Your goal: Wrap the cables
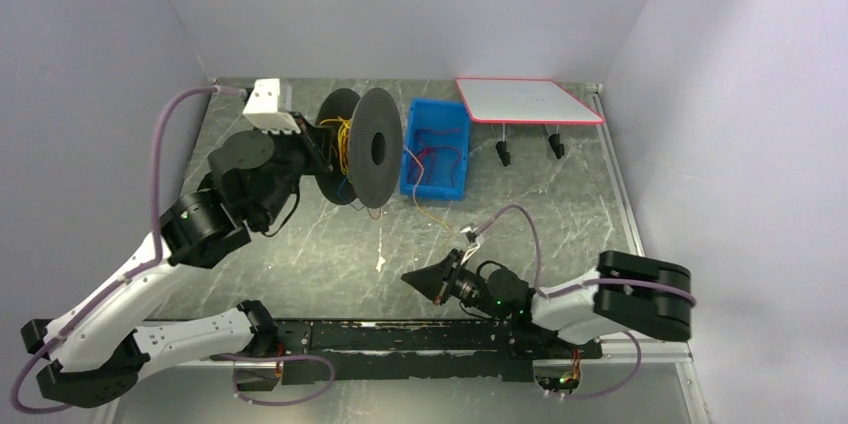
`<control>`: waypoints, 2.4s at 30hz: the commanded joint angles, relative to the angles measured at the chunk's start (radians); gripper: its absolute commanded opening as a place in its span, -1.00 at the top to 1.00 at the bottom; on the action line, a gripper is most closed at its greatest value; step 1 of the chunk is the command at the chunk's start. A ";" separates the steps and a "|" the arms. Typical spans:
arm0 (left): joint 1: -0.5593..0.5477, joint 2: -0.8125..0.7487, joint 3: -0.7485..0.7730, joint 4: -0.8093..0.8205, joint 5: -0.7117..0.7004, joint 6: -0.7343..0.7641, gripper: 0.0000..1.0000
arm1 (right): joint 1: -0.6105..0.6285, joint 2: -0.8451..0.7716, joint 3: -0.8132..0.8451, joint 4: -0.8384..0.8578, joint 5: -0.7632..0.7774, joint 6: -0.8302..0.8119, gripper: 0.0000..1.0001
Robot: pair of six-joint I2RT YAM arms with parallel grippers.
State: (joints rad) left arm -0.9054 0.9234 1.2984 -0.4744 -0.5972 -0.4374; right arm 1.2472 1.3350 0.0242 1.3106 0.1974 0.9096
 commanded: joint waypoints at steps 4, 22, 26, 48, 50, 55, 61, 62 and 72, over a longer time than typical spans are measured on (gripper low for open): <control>0.100 0.068 -0.017 0.072 -0.027 -0.034 0.86 | 0.118 -0.257 0.071 -0.562 0.154 -0.090 1.00; 0.666 0.237 -0.051 0.172 0.614 -0.257 0.86 | 0.401 -0.069 0.311 -1.120 0.311 0.018 1.00; 0.753 0.268 -0.062 0.199 0.748 -0.297 0.86 | 0.432 0.023 0.369 -1.170 0.340 0.041 1.00; 1.183 0.330 -0.119 0.246 1.566 -0.364 0.86 | 0.432 -0.349 0.287 -1.654 0.498 0.390 1.00; 1.188 0.328 -0.122 0.279 1.609 -0.395 0.86 | 0.432 -0.337 0.296 -1.704 0.513 0.433 1.00; 1.190 0.323 -0.087 0.222 1.631 -0.349 0.86 | 0.434 -0.340 0.312 -1.830 0.559 0.588 1.00; 1.191 0.313 -0.095 0.224 1.651 -0.333 0.86 | 0.434 -0.488 0.277 -1.905 0.590 0.676 1.00; 1.190 0.314 -0.092 0.211 1.651 -0.322 0.86 | 0.434 -0.511 0.267 -1.911 0.592 0.687 1.00; 1.190 0.297 -0.096 0.124 1.592 -0.221 0.86 | 0.434 -0.750 0.277 -2.009 0.652 0.727 1.00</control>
State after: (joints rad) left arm 0.2733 1.2602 1.1641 -0.3279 0.9916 -0.6968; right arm 1.6775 0.6334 0.2729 -0.6117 0.7692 1.5936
